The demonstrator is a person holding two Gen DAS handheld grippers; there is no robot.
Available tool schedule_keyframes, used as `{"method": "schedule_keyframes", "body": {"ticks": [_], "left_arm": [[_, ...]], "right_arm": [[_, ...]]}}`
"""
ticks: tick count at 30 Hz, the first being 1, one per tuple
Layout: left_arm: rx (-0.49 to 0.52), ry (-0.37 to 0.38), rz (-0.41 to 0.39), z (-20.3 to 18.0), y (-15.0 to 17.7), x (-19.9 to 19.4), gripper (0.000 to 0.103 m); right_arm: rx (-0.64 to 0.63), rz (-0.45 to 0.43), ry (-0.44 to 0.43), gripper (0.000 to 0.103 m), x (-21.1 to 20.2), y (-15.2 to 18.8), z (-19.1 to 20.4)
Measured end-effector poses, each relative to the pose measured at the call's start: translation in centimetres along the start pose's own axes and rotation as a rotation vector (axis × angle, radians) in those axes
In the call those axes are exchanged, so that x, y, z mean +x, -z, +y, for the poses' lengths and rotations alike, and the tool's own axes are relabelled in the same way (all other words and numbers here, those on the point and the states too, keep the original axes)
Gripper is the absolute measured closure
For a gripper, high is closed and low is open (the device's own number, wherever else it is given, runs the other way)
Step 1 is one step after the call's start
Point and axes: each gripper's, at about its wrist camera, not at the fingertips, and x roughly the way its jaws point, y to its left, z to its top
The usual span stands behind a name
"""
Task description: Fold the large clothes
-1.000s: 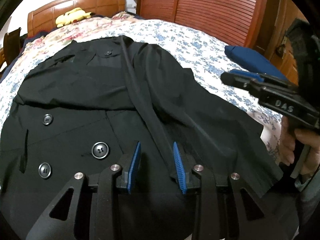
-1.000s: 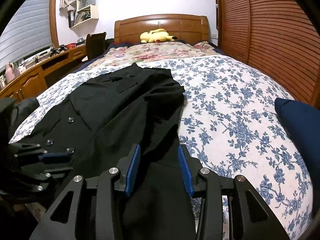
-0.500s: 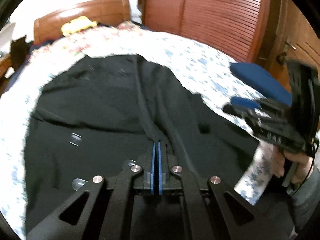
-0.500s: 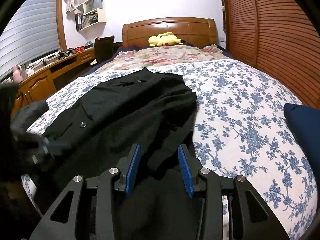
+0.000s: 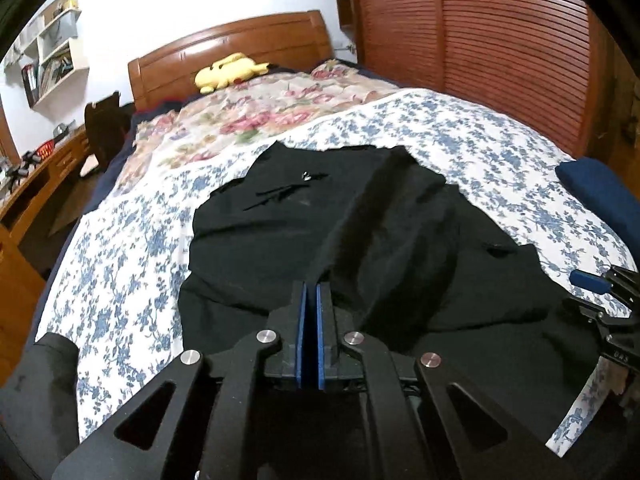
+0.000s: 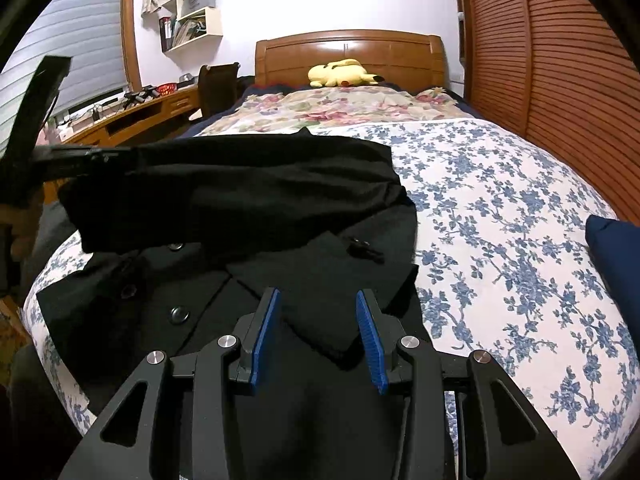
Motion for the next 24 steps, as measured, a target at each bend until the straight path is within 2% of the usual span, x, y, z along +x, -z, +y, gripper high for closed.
{"method": "schedule_keyframes", "body": {"ticks": [2, 7, 13, 15, 18, 24], "left_arm": [[0.001, 0.004, 0.001, 0.3, 0.8, -0.2, 0.092], [0.006, 0.020, -0.013, 0.4, 2.9, -1.0, 0.068], [-0.022, 0.058, 0.008, 1.4, 5.6, -2.0, 0.058], [-0.025, 0.046, 0.019, 1.9, 6.9, -2.2, 0.056], [-0.039, 0.029, 0.042, 2.8, 8.6, -2.5, 0.047], [-0.081, -0.006, 0.081, 4.9, 12.1, -3.3, 0.045]], "right_arm": [[-0.005, 0.003, -0.003, 0.062, 0.2, 0.0, 0.0], [-0.004, 0.010, -0.008, 0.062, 0.5, 0.0, 0.0], [-0.015, 0.024, -0.004, 0.062, 0.9, 0.1, 0.8], [-0.019, 0.026, -0.004, 0.062, 1.1, 0.1, 0.9], [-0.019, 0.032, -0.009, 0.062, 1.3, 0.1, 1.0], [-0.031, 0.050, -0.013, 0.062, 1.9, 0.1, 1.7]]}}
